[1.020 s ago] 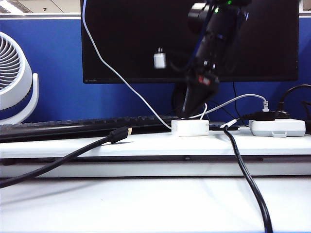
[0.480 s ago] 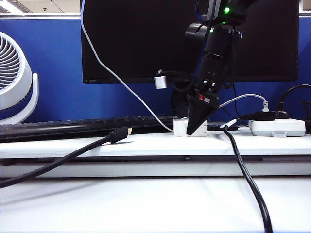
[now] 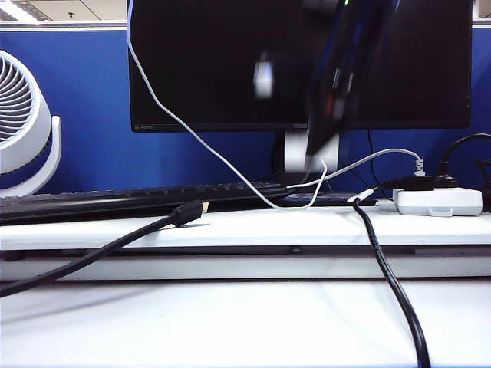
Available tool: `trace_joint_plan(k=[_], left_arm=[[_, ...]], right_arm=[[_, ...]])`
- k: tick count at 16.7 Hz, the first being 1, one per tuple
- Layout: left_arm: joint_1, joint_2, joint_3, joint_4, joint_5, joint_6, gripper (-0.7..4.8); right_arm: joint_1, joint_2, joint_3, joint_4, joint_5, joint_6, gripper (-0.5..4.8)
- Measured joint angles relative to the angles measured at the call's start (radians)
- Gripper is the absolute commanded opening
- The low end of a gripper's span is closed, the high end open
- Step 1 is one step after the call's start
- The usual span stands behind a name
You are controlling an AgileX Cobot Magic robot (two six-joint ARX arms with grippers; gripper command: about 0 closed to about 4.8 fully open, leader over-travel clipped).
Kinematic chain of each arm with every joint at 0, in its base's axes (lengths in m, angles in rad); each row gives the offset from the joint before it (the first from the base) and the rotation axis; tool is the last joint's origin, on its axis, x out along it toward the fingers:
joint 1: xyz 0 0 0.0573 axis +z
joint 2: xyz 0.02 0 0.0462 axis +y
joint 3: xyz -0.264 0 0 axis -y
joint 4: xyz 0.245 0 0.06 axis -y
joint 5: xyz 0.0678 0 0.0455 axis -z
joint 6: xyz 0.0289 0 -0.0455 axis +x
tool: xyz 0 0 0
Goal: Pick up the Type-C charging cable and the charging base, insert one end of the Type-C charger into the corresponding slot on the base, and finally place the plugged-in charger back on the table.
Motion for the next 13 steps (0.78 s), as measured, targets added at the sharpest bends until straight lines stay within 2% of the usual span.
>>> trace_joint_plan(k=[2,6,9,10,11,13], left_arm=[[0.000,0.000,0.000,-0.009,0.010,0.000,0.21],[0.000,0.000,0.000,-0.160,0.156,0.002,0.22],[0.000,0.000,0.000,-0.247,0.184,-0.002,0.22],[-0.002,0.003,0.000,-0.255,0.205,-0.002,0.21],[-0.011,0.006,0.000,-0.257,0.237,-0.002,0.22],[-0.064,0.010,0.000,-0.259,0.264,-0.002,0.21]], right_arm=[[0.000,-0.119,-0.002,-0.010,0.041,0.000,1.06],[-0.001,-0.426,0.001,0.009,0.047,0.000,1.06],[-0.001,-0.531,0.002,0.096,-0.116,0.026,1.01],[0.002,-0.536,0.004,0.128,-0.163,0.054,0.81],[0.002,-0.535,0.004,0.154,-0.195,0.079,0.49],[0.008,-0.517,0.001,0.153,-0.212,0.093,0.53]])
